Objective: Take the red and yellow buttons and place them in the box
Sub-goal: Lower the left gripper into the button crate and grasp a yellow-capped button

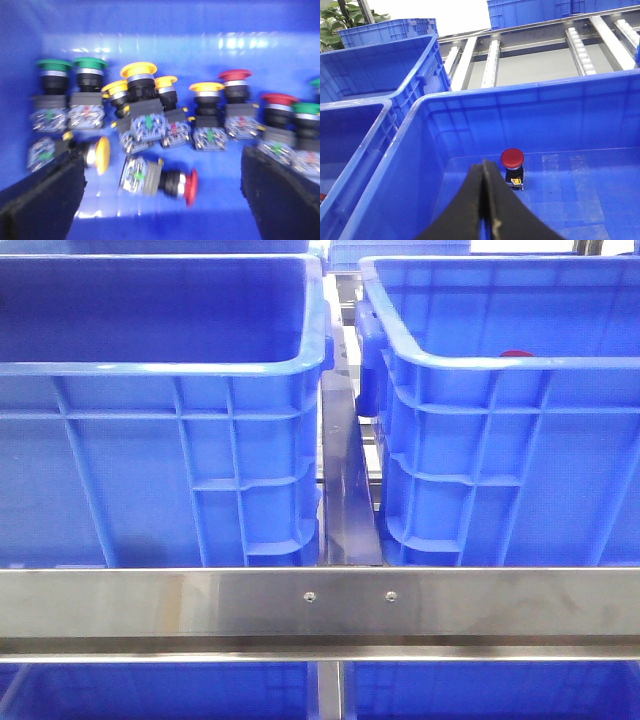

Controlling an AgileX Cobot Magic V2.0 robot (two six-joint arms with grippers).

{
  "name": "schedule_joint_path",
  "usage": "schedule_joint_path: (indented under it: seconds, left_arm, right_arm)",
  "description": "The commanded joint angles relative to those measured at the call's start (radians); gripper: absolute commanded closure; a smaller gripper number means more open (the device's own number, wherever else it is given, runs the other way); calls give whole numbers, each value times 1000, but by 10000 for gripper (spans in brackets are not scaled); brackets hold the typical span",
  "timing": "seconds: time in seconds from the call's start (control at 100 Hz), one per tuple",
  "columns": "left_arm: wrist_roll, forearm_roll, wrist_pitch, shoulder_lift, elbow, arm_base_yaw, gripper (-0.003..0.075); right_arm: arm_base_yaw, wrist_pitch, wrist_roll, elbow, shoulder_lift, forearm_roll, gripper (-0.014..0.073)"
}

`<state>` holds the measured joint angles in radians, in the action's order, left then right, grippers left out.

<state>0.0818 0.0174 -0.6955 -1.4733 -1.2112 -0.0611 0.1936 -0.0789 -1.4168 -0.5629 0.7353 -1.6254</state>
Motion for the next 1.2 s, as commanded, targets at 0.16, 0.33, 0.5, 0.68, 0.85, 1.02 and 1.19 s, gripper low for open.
schedule_joint_path:
  seconds: [0.16, 0.33, 0.5, 0.68, 0.85, 1.02, 1.19]
  left_arm:
    - [9, -17, 47, -129, -107, 1, 132]
    - [9, -17, 59, -196, -134, 8, 132]
    - [9, -17, 90, -245, -135, 20, 132]
    - [9, -17, 122, -273, -135, 20, 132]
    - [9, -17, 136, -300, -135, 20, 132]
    - [9, -17, 134, -308, -135, 20, 134]
    - [9, -17, 134, -308, -135, 20, 207]
  right_arm:
    - [-5, 16, -11, -29, -8, 6, 661]
    - [-5, 16, -11, -29, -8, 6, 661]
    - [-5, 16, -11, -29, -8, 6, 661]
    - [-5, 16, -11, -29, -8, 6, 661]
    - [-5, 16, -11, -29, -8, 6, 661]
    - [-5, 16, -11, -29, -8, 6, 661]
    - [-5, 16, -11, -29, -8, 6, 661]
